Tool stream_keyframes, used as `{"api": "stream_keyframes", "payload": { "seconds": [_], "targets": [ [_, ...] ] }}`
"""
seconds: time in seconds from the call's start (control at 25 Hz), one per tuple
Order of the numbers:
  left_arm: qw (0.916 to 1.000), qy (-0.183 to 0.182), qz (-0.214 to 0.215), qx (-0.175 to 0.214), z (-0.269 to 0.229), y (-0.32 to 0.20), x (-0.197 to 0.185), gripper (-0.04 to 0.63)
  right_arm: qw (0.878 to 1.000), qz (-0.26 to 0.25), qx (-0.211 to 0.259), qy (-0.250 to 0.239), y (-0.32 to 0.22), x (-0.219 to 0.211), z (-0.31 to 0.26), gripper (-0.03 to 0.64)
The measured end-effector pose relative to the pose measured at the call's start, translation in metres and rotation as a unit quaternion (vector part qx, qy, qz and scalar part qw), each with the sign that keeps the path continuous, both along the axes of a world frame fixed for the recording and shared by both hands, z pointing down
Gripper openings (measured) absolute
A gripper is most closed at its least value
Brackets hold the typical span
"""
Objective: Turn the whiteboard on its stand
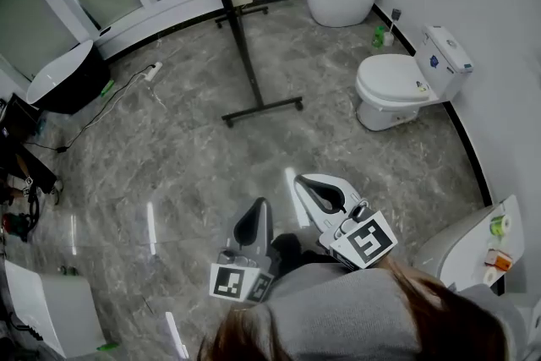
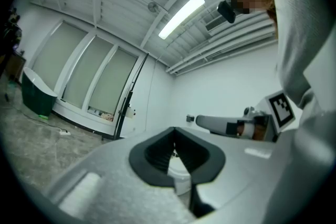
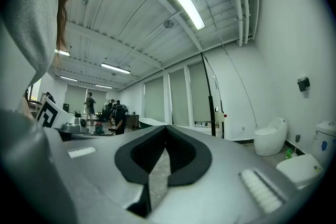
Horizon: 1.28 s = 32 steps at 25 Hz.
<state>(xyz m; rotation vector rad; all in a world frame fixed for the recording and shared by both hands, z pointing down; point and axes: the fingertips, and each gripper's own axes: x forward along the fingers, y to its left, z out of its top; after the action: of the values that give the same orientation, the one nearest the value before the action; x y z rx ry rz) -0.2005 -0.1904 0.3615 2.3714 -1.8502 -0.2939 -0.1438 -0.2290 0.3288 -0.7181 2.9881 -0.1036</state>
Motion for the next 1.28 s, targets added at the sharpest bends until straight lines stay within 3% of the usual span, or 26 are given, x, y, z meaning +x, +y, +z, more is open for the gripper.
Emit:
{"api": "stream_keyframes", "payload": {
  "seconds": [0.16,0.48,1.28],
  "targets": [
    [0.9999,0.007,-0.014,0.003,-0.003,-0.011,-0.008,0.0,1.0,-0.001,0.006,0.001,-0.012,-0.005,0.0,0.003],
    [0.9999,0.011,-0.001,0.01,0.002,-0.065,-0.03,0.0,1.0,0.01,0.007,0.002,-0.064,-0.028,0.005,0.003],
    [0.9986,0.002,0.053,-0.006,-0.007,-0.299,-0.182,0.0,0.998,0.061,-0.007,-0.009,-0.298,-0.179,-0.002,0.003]
  ]
}}
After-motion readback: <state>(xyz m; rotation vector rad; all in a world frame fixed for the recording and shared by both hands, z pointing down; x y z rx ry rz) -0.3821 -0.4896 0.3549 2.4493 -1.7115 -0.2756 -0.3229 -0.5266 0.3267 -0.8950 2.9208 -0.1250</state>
